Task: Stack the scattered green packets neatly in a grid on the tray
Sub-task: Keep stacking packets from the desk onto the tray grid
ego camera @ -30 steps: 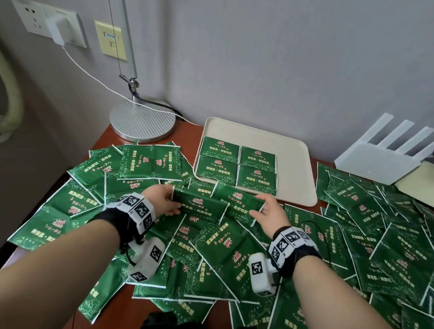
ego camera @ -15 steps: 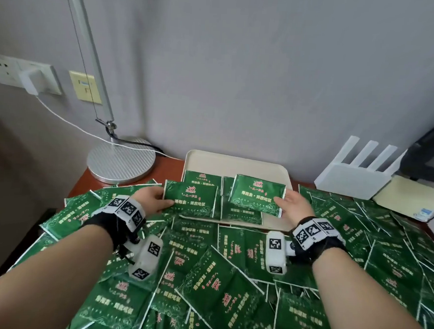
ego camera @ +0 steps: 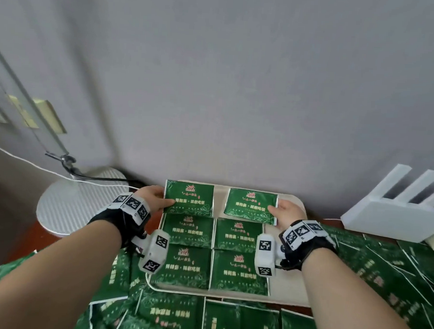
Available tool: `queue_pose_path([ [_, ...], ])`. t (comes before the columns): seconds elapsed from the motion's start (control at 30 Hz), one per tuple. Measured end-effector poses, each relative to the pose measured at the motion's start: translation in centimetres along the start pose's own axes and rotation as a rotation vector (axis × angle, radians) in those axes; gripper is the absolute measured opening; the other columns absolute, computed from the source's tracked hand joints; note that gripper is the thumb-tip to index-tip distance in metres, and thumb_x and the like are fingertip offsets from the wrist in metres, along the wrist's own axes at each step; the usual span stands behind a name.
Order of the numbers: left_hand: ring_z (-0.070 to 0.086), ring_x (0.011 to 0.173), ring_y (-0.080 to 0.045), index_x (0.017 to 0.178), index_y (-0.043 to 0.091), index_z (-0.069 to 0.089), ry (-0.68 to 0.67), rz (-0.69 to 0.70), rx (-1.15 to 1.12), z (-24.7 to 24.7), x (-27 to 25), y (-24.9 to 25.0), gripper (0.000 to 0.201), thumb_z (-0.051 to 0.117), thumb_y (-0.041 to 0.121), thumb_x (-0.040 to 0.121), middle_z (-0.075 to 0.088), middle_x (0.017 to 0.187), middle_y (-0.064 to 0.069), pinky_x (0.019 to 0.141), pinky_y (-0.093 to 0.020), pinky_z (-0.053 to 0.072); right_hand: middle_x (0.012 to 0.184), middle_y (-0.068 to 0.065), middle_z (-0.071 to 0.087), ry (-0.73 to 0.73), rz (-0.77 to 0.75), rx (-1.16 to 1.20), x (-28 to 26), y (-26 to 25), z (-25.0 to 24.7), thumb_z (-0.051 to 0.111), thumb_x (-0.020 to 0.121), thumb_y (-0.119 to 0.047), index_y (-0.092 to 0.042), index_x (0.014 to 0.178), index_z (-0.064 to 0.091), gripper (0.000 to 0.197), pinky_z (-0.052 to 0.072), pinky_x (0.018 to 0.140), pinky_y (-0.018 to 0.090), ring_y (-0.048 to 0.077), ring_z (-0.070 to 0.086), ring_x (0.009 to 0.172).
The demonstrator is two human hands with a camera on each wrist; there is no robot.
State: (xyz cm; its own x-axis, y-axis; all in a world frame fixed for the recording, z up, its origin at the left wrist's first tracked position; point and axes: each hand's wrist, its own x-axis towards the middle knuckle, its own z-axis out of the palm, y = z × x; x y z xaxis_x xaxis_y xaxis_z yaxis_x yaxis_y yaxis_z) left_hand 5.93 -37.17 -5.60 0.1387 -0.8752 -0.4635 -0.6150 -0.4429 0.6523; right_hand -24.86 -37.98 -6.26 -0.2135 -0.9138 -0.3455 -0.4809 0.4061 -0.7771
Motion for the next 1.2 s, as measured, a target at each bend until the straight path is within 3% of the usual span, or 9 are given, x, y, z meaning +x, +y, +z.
queue_pose_path([
  [0.13, 0.056, 0.061, -0.016, 0.095, 0.008, 0.064, 0.008, -0.041, 0.037, 0.8, 3.7, -0.2, 0.019, 0.067, 0.022, 0.083, 0.065, 0.075, -0.003, 0.06, -0.026, 0.048, 0.115, 0.013, 0.063, -0.03, 0.014, -0.137, 2.8, 0.2, 1.6, 0.053, 0.092, -0.011, 0.0, 0.116, 0.059, 0.027, 0.044, 0.088, 0.029, 0.028, 0.058, 0.107],
  [0.23, 0.053, 0.05, -0.017, 0.084, 0.01, 0.061, -0.001, -0.086, -0.012, 1.2, 4.8, 0.0, 0.011, 0.067, 0.02, 0.083, 0.061, 0.065, -0.007, 0.054, -0.028, 0.047, 0.114, 0.011, 0.064, -0.032, 0.008, -0.269, 3.5, 0.4, 2.2, 0.054, 0.091, -0.017, -0.004, 0.113, 0.061, 0.026, 0.043, 0.087, 0.029, 0.028, 0.058, 0.106],
  [0.37, 0.049, 0.029, -0.003, 0.08, 0.008, 0.055, 0.042, -0.086, -0.061, 1.5, 5.2, 0.1, 0.01, 0.056, 0.006, 0.09, 0.054, 0.058, -0.008, 0.04, -0.018, 0.049, 0.117, 0.011, 0.064, -0.03, 0.012, -0.282, 3.6, 0.5, 2.5, 0.053, 0.091, -0.015, -0.005, 0.116, 0.061, 0.028, 0.042, 0.087, 0.025, 0.026, 0.059, 0.108],
  [0.47, 0.06, 0.049, -0.012, 0.086, 0.01, 0.057, 0.071, -0.071, 0.033, 1.4, 4.9, 0.1, 0.003, 0.059, 0.01, 0.088, 0.061, 0.068, -0.007, 0.059, -0.029, 0.057, 0.118, 0.01, 0.064, -0.003, 0.023, -0.238, 3.8, 0.7, 2.5, 0.053, 0.09, -0.008, -0.008, 0.118, 0.062, 0.029, 0.041, 0.085, 0.021, 0.024, 0.059, 0.108],
  [0.6, 0.06, 0.071, -0.02, 0.09, 0.014, 0.06, 0.076, -0.053, 0.227, 1.0, 4.5, 0.4, 0.008, 0.062, 0.019, 0.086, 0.067, 0.079, -0.005, 0.079, -0.035, 0.056, 0.119, 0.011, 0.064, 0.018, 0.04, -0.168, 4.2, 1.3, 2.8, 0.056, 0.088, -0.005, -0.006, 0.116, 0.061, 0.029, 0.047, 0.095, 0.033, 0.025, 0.061, 0.106],
  [0.7, 0.061, 0.076, -0.02, 0.095, 0.011, 0.062, 0.076, -0.05, 0.284, 0.9, 4.4, 0.7, 0.013, 0.062, 0.02, 0.086, 0.068, 0.086, -0.008, 0.081, -0.035, 0.055, 0.118, 0.01, 0.064, 0.024, 0.047, -0.163, 4.6, 1.5, 3.1, 0.057, 0.088, -0.007, -0.006, 0.115, 0.061, 0.028, 0.046, 0.095, 0.033, 0.025, 0.06, 0.106],
  [0.93, 0.063, 0.089, -0.02, 0.095, 0.014, 0.059, 0.084, -0.044, 0.369, 0.7, 4.3, 1.1, 0.014, 0.062, 0.023, 0.086, 0.068, 0.097, -0.006, 0.081, -0.031, 0.052, 0.119, 0.008, 0.063, 0.03, 0.055, -0.198, 4.5, 1.7, 2.8, 0.054, 0.089, -0.009, -0.01, 0.12, 0.058, 0.031, 0.043, 0.069, 0.021, 0.024, 0.062, 0.093],
  [1.07, 0.062, 0.09, -0.021, 0.107, 0.013, 0.057, 0.13, -0.024, 0.356, 0.5, 3.2, 1.1, 0.025, 0.062, 0.024, 0.085, 0.066, 0.099, -0.005, 0.072, -0.028, 0.048, 0.121, 0.008, 0.061, 0.043, 0.046, -0.233, 3.2, 1.1, 2.2, 0.052, 0.09, -0.011, -0.012, 0.12, 0.057, 0.031, 0.043, 0.089, 0.025, 0.026, 0.059, 0.104],
  [1.2, 0.056, 0.087, -0.022, 0.103, 0.018, 0.053, 0.188, 0.017, 0.328, -1.2, -0.3, 0.8, 0.027, 0.063, 0.031, 0.081, 0.061, 0.101, -0.005, 0.072, -0.027, 0.043, 0.126, 0.009, 0.057, -0.005, -0.038, -0.321, -0.4, -1.0, 1.4, 0.052, 0.091, -0.013, -0.009, 0.124, 0.055, 0.033, 0.038, 0.095, 0.025, 0.024, 0.054, 0.115],
])
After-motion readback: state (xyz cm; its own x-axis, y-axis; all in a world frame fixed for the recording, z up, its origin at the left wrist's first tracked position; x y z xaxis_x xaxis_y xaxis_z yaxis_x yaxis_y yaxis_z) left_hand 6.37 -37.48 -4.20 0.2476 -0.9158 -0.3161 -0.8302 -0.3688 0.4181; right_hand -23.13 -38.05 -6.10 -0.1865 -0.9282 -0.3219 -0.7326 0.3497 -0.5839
